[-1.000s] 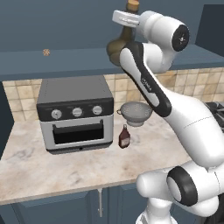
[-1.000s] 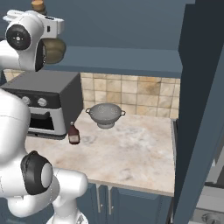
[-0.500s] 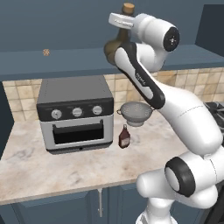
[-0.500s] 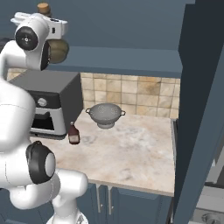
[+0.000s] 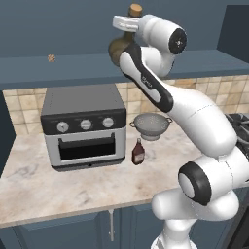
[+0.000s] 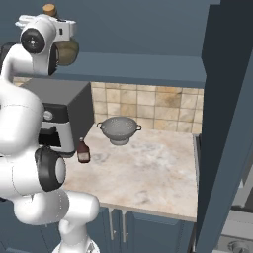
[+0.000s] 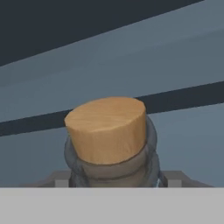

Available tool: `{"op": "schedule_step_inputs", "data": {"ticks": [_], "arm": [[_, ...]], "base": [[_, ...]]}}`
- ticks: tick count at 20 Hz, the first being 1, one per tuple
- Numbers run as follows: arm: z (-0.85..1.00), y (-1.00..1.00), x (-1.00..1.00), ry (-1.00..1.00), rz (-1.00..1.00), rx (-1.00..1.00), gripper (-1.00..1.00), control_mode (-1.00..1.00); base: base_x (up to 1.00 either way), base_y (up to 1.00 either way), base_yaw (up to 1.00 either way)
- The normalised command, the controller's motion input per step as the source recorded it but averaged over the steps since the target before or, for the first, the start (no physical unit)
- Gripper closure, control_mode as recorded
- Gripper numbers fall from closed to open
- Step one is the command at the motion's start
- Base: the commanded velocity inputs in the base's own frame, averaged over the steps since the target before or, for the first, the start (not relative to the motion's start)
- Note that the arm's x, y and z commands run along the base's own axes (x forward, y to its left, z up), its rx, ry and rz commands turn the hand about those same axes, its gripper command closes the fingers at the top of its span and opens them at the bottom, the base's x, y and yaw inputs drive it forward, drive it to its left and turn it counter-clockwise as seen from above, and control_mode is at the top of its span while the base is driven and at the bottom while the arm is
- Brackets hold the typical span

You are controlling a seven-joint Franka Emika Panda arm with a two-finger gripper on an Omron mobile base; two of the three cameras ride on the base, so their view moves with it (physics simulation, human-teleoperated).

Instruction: Pick the ketchup and oil and vinegar bottle from the counter and place them in the cabinet.

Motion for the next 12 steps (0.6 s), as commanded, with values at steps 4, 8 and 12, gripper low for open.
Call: {"op": "schedule_step_inputs", "data": {"ticks": [4, 8, 12], "arm": [[-0.01, 0.15, 0.46, 0.0, 0.0, -0.05, 1.0, -1.0], [0.0, 0.04, 0.27, -0.01, 0.0, -0.01, 1.0, -1.0], [0.35, 0.01, -0.03, -0.11, 0.01, 0.06, 1.0, -1.0]], "base": [[0.0, 0.0, 0.0], [0.0, 0.0, 0.0], [0.0, 0.0, 0.0]]}}
